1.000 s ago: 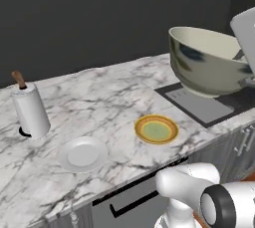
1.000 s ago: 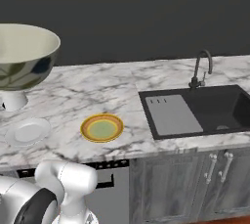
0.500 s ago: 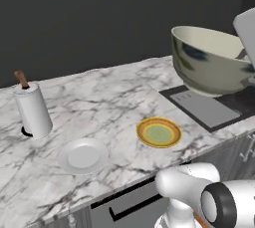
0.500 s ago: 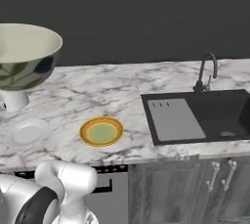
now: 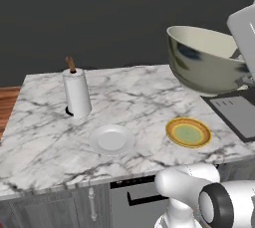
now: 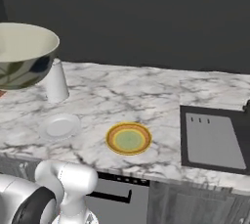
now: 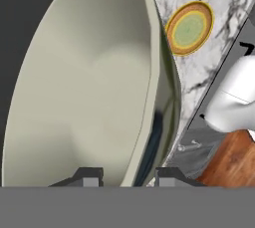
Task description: Move the bowls from the cabinet to the plates on the dining table.
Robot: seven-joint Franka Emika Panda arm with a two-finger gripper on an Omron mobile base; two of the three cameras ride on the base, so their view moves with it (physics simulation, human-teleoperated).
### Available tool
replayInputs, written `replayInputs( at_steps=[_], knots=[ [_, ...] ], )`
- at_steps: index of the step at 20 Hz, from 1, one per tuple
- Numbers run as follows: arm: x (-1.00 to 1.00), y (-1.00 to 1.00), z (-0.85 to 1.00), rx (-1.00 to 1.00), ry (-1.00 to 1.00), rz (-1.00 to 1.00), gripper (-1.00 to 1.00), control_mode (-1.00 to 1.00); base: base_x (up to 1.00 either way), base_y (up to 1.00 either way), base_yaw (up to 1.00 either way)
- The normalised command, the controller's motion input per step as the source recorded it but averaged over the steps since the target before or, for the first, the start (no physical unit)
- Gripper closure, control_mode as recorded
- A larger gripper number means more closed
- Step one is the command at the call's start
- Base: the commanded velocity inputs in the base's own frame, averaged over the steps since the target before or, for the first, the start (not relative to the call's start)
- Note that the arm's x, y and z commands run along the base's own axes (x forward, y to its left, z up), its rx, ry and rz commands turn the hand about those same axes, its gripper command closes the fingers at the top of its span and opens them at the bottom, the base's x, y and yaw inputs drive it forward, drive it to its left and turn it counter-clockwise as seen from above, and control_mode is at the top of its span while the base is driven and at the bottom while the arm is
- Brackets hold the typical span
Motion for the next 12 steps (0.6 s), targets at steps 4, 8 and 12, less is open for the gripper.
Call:
replayInputs(
  at_steps=[4, 8, 12],
  knots=[
    [0.00, 0.00, 0.00, 0.00, 0.00, 0.00, 1.00, 1.00, 0.15, -0.13, 0.41],
    [0.00, 0.00, 0.00, 0.00, 0.00, 0.00, 1.00, 1.00, 0.43, -0.05, 0.05],
    [0.00, 0.00, 0.00, 0.00, 0.00, 0.00, 1.00, 1.00, 0.55, 0.04, 0.00]
  ],
)
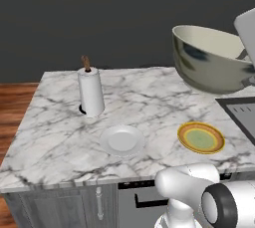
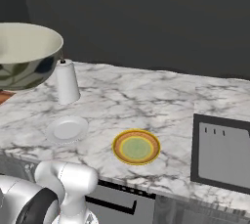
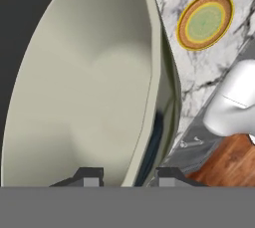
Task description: Move the bowls from the cabinet to the plates on the dining table.
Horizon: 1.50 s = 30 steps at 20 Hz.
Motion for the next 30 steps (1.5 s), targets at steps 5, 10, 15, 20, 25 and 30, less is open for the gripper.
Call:
replayInputs(
  at_steps=[5, 10, 15, 20, 25, 30],
  knots=[
    [0.00, 0.00, 0.00, 0.00, 0.00, 0.00, 1.00, 1.00, 0.53, 0.01, 0.01],
    [0.00, 0.00, 0.00, 0.00, 0.00, 0.00, 1.00, 1.00, 0.37, 0.00, 0.04],
    [0.40, -0.02, -0.24, 0.00, 0.13, 0.11, 1.00, -1.00, 0.00, 0.00, 0.00],
    [0.35, -0.08, -0.18, 0.00, 0.02, 0.19, 1.00, -1.00, 0.00, 0.00, 0.00],
    [0.12, -0.07, -0.31, -0.06, 0.00, 0.05, 1.00, -1.00, 0.00, 0.00, 0.00],
    [0.07, -0.02, -0.38, -0.15, -0.07, 0.07, 1.00, -1.00, 0.00, 0.00, 0.00]
  ],
)
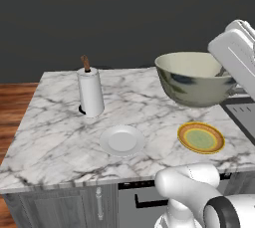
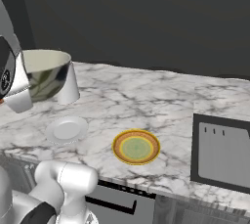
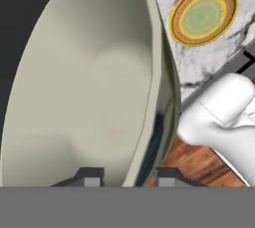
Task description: Move the bowls from the cabinet to the plates on the dining table.
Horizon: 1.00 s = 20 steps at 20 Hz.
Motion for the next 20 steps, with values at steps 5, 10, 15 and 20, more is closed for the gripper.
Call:
replayInputs(
  at_steps=[5, 10, 15, 20],
  knots=[
    [0.01, 0.00, -0.32, -0.13, -0.19, 0.14, 1.00, -1.00, 0.00, 0.00, 0.00],
    [0.04, 0.00, -0.37, 0.00, -0.18, 0.18, 1.00, -1.00, 0.00, 0.00, 0.00],
    [0.11, 0.00, -0.36, -0.02, -0.07, 0.17, 1.00, -1.00, 0.00, 0.00, 0.00],
    [0.22, 0.00, -0.25, -0.11, 0.01, 0.15, 1.00, -1.00, 0.00, 0.00, 0.00]
  ],
)
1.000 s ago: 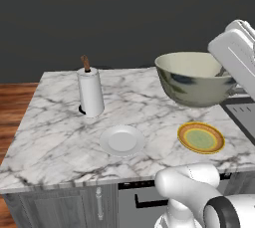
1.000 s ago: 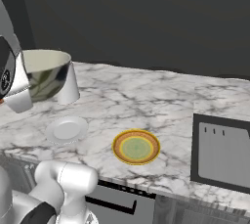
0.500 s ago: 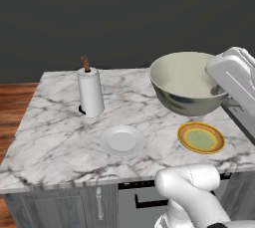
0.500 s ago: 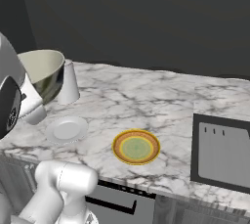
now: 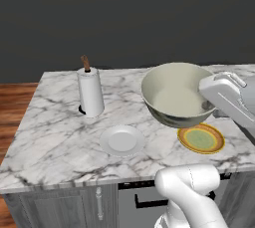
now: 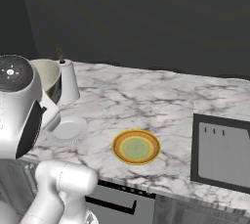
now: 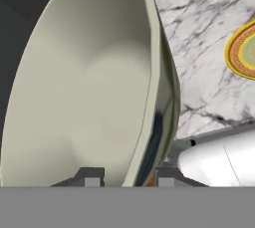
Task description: Move the bowls from the cabinet to the plates on the dining table.
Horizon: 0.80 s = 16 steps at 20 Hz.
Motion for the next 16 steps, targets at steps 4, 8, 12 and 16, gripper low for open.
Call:
replayInputs(
  at_steps=[4, 8, 12, 16],
  knots=[
    [0.23, 0.00, -0.12, -0.10, 0.05, 0.14, 1.00, -1.00, 0.00, 0.00, 0.00],
    [0.23, 0.00, -0.12, -0.06, 0.04, 0.12, 1.00, -1.00, 0.00, 0.00, 0.00],
    [0.24, 0.00, -0.23, -0.01, 0.06, 0.10, 1.00, -1.00, 0.00, 0.00, 0.00],
    [0.19, 0.02, -0.32, 0.00, 0.02, 0.10, 1.00, -1.00, 0.00, 0.00, 0.00]
  ],
)
